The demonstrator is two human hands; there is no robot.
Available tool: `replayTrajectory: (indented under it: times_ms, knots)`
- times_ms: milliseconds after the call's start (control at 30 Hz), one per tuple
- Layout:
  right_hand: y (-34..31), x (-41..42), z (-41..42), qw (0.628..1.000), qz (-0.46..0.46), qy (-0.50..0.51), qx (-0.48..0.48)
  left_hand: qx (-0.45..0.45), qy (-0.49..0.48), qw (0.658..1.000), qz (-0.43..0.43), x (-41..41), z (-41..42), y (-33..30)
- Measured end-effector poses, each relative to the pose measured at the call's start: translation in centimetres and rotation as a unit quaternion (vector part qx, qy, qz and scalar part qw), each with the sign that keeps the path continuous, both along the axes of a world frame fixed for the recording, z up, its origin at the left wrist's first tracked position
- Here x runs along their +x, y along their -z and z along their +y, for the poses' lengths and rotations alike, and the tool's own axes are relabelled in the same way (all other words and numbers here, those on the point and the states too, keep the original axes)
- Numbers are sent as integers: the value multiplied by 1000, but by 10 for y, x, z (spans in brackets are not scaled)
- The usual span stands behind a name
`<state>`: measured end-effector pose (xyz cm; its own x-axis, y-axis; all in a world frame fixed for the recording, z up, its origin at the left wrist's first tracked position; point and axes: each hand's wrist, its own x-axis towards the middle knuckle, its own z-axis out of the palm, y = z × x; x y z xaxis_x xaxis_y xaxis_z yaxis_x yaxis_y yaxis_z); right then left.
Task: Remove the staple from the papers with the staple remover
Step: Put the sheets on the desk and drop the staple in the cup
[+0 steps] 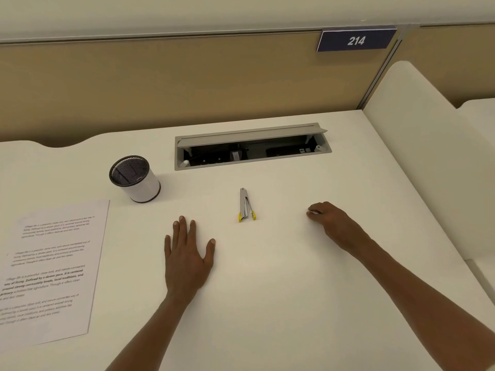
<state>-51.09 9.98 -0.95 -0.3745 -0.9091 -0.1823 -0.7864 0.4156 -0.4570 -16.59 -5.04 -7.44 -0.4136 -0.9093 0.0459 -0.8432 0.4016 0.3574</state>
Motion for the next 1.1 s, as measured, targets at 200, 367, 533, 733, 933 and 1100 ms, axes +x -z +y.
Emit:
replayTrajectory:
  times_ms: [200, 367, 533, 733, 933, 1100]
  knots:
    - [-4, -1, -3, 996, -62, 66, 19, 0, 0, 1000, 0, -1, 0, 0]
    - [-6, -4, 2, 996, -63, 53, 22, 0, -1, 1000, -3, 0, 0, 0]
    - [-11, -3, -1, 988, -118, 90, 31, -1, -1, 1000, -5, 0, 0, -1]
    - [-14, 0, -11, 988, -109, 104, 36, -1, -3, 1000, -5, 0, 0, 1]
    - [-14, -2, -13, 997, -49, 61, 26, -3, -3, 1000, -2, 0, 0, 1]
    - [-2, -8, -18, 995, 56, -12, 83, -2, -3, 1000, -2, 0, 1, 0]
